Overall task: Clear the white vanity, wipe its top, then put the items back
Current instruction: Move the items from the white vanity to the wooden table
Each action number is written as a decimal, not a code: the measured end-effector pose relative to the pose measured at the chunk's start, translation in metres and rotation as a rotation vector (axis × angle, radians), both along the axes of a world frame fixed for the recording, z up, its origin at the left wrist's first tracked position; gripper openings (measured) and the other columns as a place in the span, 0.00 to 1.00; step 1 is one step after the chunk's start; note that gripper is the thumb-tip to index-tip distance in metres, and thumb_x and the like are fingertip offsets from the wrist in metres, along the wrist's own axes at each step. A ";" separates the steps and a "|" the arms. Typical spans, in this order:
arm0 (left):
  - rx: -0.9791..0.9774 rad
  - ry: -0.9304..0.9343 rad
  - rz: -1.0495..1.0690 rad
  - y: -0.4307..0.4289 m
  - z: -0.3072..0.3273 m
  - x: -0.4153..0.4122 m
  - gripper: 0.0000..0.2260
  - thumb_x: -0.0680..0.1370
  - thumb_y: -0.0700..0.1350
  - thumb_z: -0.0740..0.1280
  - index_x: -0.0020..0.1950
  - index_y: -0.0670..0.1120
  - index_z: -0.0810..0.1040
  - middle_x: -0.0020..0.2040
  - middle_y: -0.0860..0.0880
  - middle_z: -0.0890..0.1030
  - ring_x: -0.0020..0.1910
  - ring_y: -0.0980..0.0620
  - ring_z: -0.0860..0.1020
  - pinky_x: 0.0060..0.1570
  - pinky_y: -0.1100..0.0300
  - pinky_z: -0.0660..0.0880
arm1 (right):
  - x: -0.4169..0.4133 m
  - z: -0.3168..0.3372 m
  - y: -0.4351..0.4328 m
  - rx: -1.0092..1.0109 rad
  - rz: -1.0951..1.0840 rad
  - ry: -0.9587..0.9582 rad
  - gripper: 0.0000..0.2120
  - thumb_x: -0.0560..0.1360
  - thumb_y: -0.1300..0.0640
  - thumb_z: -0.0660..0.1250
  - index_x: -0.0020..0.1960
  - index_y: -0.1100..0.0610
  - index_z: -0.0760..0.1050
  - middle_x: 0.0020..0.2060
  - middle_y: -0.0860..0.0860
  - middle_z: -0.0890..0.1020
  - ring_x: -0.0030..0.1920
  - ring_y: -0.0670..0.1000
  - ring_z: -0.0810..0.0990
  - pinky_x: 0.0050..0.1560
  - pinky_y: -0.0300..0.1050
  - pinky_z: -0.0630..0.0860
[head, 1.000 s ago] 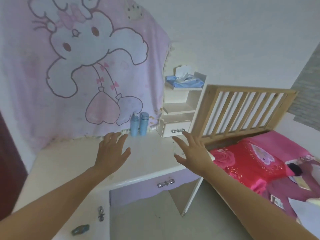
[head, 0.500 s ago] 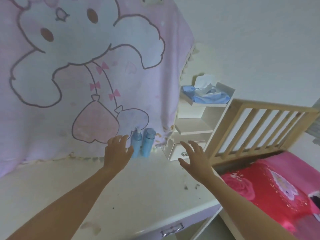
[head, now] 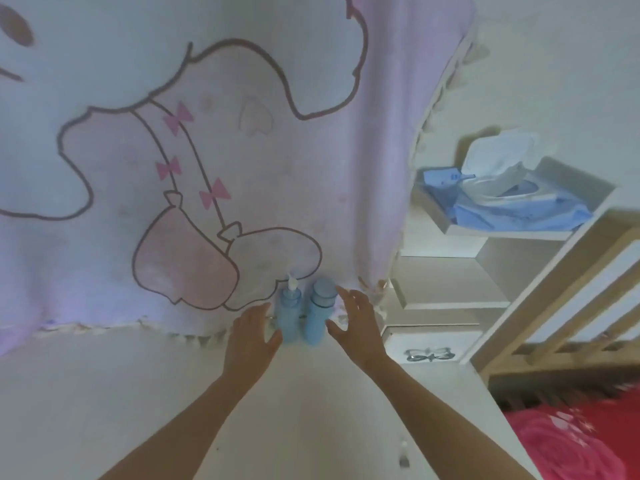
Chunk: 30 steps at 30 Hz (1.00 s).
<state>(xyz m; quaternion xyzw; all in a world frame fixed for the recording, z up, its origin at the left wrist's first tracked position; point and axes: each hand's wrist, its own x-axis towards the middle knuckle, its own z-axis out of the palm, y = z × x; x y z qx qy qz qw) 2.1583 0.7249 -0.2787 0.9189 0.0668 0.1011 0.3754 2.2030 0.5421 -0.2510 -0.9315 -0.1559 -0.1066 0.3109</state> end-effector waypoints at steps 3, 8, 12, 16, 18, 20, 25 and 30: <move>-0.033 0.022 0.015 -0.013 0.006 0.024 0.28 0.73 0.50 0.65 0.69 0.39 0.65 0.67 0.41 0.70 0.65 0.41 0.67 0.65 0.51 0.62 | 0.037 -0.004 -0.001 0.054 0.018 0.010 0.29 0.69 0.48 0.66 0.67 0.43 0.60 0.63 0.60 0.70 0.64 0.60 0.69 0.62 0.56 0.70; -0.090 0.068 0.124 -0.032 0.003 0.058 0.25 0.69 0.46 0.69 0.63 0.36 0.70 0.58 0.38 0.76 0.57 0.40 0.75 0.56 0.53 0.71 | 0.071 -0.027 -0.001 -0.003 0.196 0.120 0.28 0.74 0.56 0.66 0.71 0.54 0.60 0.67 0.55 0.65 0.68 0.54 0.64 0.64 0.41 0.62; -0.187 0.084 0.220 -0.040 -0.010 0.076 0.29 0.70 0.39 0.72 0.68 0.41 0.65 0.59 0.43 0.75 0.57 0.44 0.73 0.53 0.59 0.68 | 0.086 -0.043 -0.002 0.123 0.287 0.211 0.26 0.73 0.57 0.68 0.68 0.56 0.64 0.64 0.56 0.69 0.65 0.54 0.67 0.62 0.37 0.63; -0.274 0.044 0.272 -0.049 -0.012 0.086 0.24 0.66 0.45 0.70 0.60 0.53 0.66 0.51 0.50 0.73 0.49 0.49 0.73 0.41 0.71 0.67 | 0.092 -0.053 0.002 0.345 0.291 0.239 0.25 0.69 0.62 0.72 0.64 0.60 0.69 0.59 0.51 0.73 0.60 0.48 0.70 0.59 0.26 0.60; -0.318 0.011 0.302 -0.053 -0.014 0.089 0.22 0.65 0.46 0.68 0.54 0.58 0.63 0.49 0.51 0.74 0.45 0.52 0.73 0.40 0.73 0.68 | 0.095 -0.059 0.002 0.388 0.299 0.236 0.25 0.68 0.64 0.73 0.63 0.61 0.69 0.56 0.47 0.71 0.58 0.46 0.69 0.57 0.18 0.58; -0.321 -0.012 0.302 -0.055 -0.018 0.087 0.23 0.70 0.42 0.71 0.55 0.59 0.62 0.47 0.55 0.73 0.45 0.53 0.73 0.41 0.75 0.68 | 0.099 -0.064 0.002 0.386 0.319 0.243 0.25 0.67 0.65 0.73 0.63 0.61 0.69 0.56 0.46 0.70 0.58 0.46 0.69 0.55 0.16 0.57; -0.275 -0.002 0.342 -0.048 -0.023 0.060 0.25 0.71 0.43 0.72 0.63 0.50 0.64 0.46 0.50 0.75 0.43 0.50 0.74 0.40 0.72 0.68 | 0.096 -0.061 0.001 0.365 0.345 0.244 0.26 0.65 0.66 0.74 0.61 0.60 0.71 0.52 0.48 0.72 0.55 0.48 0.72 0.50 0.16 0.59; -0.308 -0.050 0.521 -0.014 -0.005 0.002 0.22 0.71 0.41 0.72 0.60 0.46 0.65 0.44 0.41 0.77 0.43 0.40 0.77 0.39 0.61 0.72 | 0.060 -0.026 0.026 0.372 0.605 0.164 0.25 0.63 0.62 0.69 0.57 0.46 0.69 0.51 0.49 0.71 0.52 0.40 0.69 0.51 0.18 0.62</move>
